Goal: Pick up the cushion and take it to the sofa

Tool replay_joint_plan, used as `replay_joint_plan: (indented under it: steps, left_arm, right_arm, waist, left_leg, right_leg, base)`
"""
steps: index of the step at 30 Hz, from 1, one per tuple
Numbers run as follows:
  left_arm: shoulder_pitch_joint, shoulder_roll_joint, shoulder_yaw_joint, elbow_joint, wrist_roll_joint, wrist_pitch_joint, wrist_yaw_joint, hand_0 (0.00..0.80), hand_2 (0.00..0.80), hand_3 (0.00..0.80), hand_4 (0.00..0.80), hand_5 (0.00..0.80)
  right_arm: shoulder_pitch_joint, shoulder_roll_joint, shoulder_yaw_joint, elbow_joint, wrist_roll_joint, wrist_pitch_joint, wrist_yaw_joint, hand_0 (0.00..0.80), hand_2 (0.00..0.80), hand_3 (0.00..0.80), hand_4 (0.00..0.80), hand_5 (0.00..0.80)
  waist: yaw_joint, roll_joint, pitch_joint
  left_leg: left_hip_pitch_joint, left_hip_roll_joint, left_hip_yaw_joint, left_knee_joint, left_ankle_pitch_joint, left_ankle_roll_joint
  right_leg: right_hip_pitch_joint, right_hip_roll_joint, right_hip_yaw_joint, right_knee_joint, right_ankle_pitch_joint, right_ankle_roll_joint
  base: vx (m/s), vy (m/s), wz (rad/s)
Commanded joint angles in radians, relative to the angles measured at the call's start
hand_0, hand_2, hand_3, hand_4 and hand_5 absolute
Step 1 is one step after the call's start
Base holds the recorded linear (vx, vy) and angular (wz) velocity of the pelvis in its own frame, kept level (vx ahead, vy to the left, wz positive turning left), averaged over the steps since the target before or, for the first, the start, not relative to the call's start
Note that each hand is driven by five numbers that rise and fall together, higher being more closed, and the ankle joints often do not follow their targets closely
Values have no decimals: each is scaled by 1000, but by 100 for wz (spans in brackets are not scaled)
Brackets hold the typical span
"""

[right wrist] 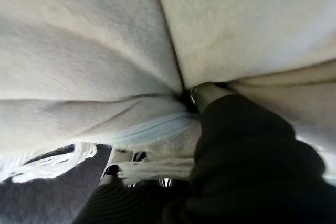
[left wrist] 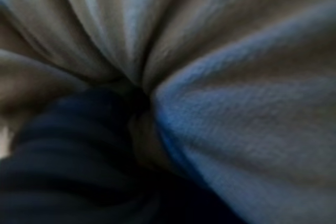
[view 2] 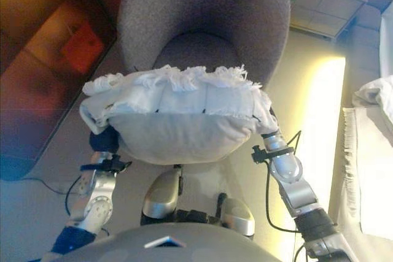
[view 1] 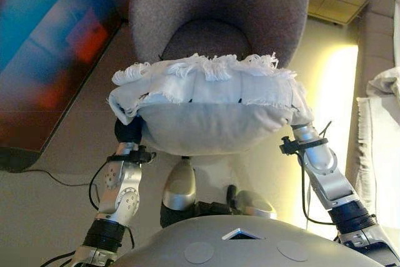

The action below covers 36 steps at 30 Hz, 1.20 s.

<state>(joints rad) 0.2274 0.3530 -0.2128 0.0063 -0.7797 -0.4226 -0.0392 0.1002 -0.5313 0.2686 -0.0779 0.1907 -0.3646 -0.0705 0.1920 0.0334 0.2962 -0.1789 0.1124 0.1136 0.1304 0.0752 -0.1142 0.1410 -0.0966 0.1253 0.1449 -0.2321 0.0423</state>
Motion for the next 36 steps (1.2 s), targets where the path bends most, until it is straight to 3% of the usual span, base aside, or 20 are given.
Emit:
replay_joint_plan:
  steps: [1, 2, 4, 5, 6, 9, 10, 12, 15, 18, 19, 21, 23, 28, 36]
  left_arm:
    - [-87, 4, -59, -134, -6, -79, -68, 800, 800, 800, 800, 800]
    - [-87, 7, -55, -134, -9, -64, -70, 800, 800, 800, 800, 800]
    - [-76, 21, -40, -146, -9, -36, -91, 800, 800, 800, 800, 800]
    - [-61, 25, -42, -160, 18, -39, -95, 800, 800, 800, 800, 800]
    - [-51, 27, -44, -168, 31, -36, -90, 800, 800, 800, 800, 800]
    - [-56, 36, -50, -167, 53, -30, -74, 800, 800, 800, 800, 800]
    - [-63, 35, -51, -163, 56, -25, -65, 800, 800, 800, 800, 800]
    - [-91, 48, -43, -163, 30, -1, -74, 800, 800, 800, 800, 800]
    - [-122, 42, -44, -158, 41, -1, -64, 800, 800, 800, 800, 800]
    - [-118, 43, -55, -156, 37, -9, -63, 800, 800, 800, 800, 800]
    - [-111, 41, -63, -157, 38, -17, -69, 800, 800, 800, 800, 800]
    - [-97, 38, -77, -165, 48, -30, -70, 800, 800, 800, 800, 800]
    - [-80, 29, -87, -166, 56, -45, -71, 800, 800, 800, 800, 800]
    - [-39, 19, -99, -166, 50, -57, -45, 800, 800, 800, 800, 800]
    - [-61, 16, -111, -149, 77, -81, -34, 800, 800, 800, 800, 800]
  right_arm:
    - [-59, 22, 30, -149, 29, -85, 20, 800, 800, 800, 800, 800]
    - [-50, 25, 22, -150, 36, -80, 20, 800, 800, 800, 800, 800]
    - [-8, 39, -8, -170, 60, -65, 22, 800, 800, 800, 800, 800]
    - [11, 51, -12, -186, 59, -65, 18, 800, 800, 800, 800, 800]
    - [24, 63, -14, -195, 52, -69, 16, 800, 800, 800, 800, 800]
    - [29, 87, 1, -208, 30, -69, -5, 800, 800, 800, 800, 800]
    - [17, 101, 14, -193, 18, -67, -14, 800, 800, 800, 800, 800]
    - [10, 97, 17, -193, 11, -58, -38, 800, 800, 800, 800, 800]
    - [-8, 95, 22, -178, 7, -72, -48, 800, 800, 800, 800, 800]
    - [-5, 84, 21, -168, 5, -89, -55, 800, 800, 800, 800, 800]
    - [-3, 79, 20, -169, 6, -86, -57, 800, 800, 800, 800, 800]
    - [-12, 79, 25, -168, 1, -72, -63, 800, 800, 800, 800, 800]
    - [-19, 75, 20, -152, 10, -66, -47, 800, 800, 800, 800, 800]
    - [-17, 47, 29, -160, 24, -50, -18, 800, 800, 800, 800, 800]
    - [-24, 38, 57, -140, 28, -47, -32, 800, 800, 800, 800, 800]
  waist:
    - [-16, -46, -76]
    - [-13, -52, -83]
    - [2, -92, -118]
    - [8, -114, -138]
    - [12, -122, -152]
    - [-1, -107, -163]
    - [-23, -99, -160]
    - [-55, -91, -144]
    - [-84, -75, -121]
    - [-122, -78, -103]
    - [-137, -81, -103]
    - [-151, -79, -104]
    - [-144, -78, -117]
    - [-119, -89, -144]
    - [-103, -90, -120]
  left_leg:
    - [-117, 67, 11, -127, 158, -6]
    - [-123, 63, 6, -104, 149, 0]
    - [-134, 17, 9, -49, 93, 58]
    - [-122, -11, 4, -47, 63, 92]
    - [-107, -28, -2, -50, 46, 108]
    - [-50, -53, -7, -52, 8, 133]
    - [-10, -66, -18, -67, -7, 136]
    - [32, -97, -48, -86, -7, 137]
    - [111, -117, -103, -118, -27, 126]
    - [171, -135, -142, -138, -50, 120]
    - [189, -142, -156, -140, -66, 119]
    - [216, -142, -171, -149, -88, 121]
    - [234, -134, -187, -159, -97, 114]
    - [232, -124, -180, -147, -112, 96]
    - [189, -114, -179, -123, -114, 89]
  right_leg:
    - [237, -11, -180, 8, -97, 51]
    - [249, -26, -182, 27, -94, 59]
    - [262, -76, -190, 104, 22, 116]
    - [241, -99, -182, 184, 148, 152]
    - [212, -115, -175, 254, 219, 165]
    - [108, -112, -173, 421, 311, 172]
    - [28, -86, -168, 447, 310, 167]
    - [-50, -30, -200, 379, 240, 146]
    - [-162, -25, -280, 228, 214, 105]
    - [-184, -23, -268, 76, 245, 99]
    - [-192, -25, -246, 26, 264, 103]
    - [-199, -24, -216, 13, 274, 106]
    - [-153, -19, -220, -59, 243, 88]
    - [-76, -18, -236, -162, 249, 76]
    - [-77, -14, -252, -182, 244, 63]
  base:
    - [487, 202, -78]
    - [618, 230, -57]
    - [595, 215, -13]
    - [493, 190, -10]
    - [473, 195, -20]
    - [466, 199, -4]
    - [431, 162, 33]
    - [393, 95, 43]
    - [298, -28, 44]
    - [258, -64, 66]
    - [229, -35, 78]
    - [211, -23, 64]
    - [212, -32, 58]
    - [148, -29, 9]
    - [31, -35, 0]
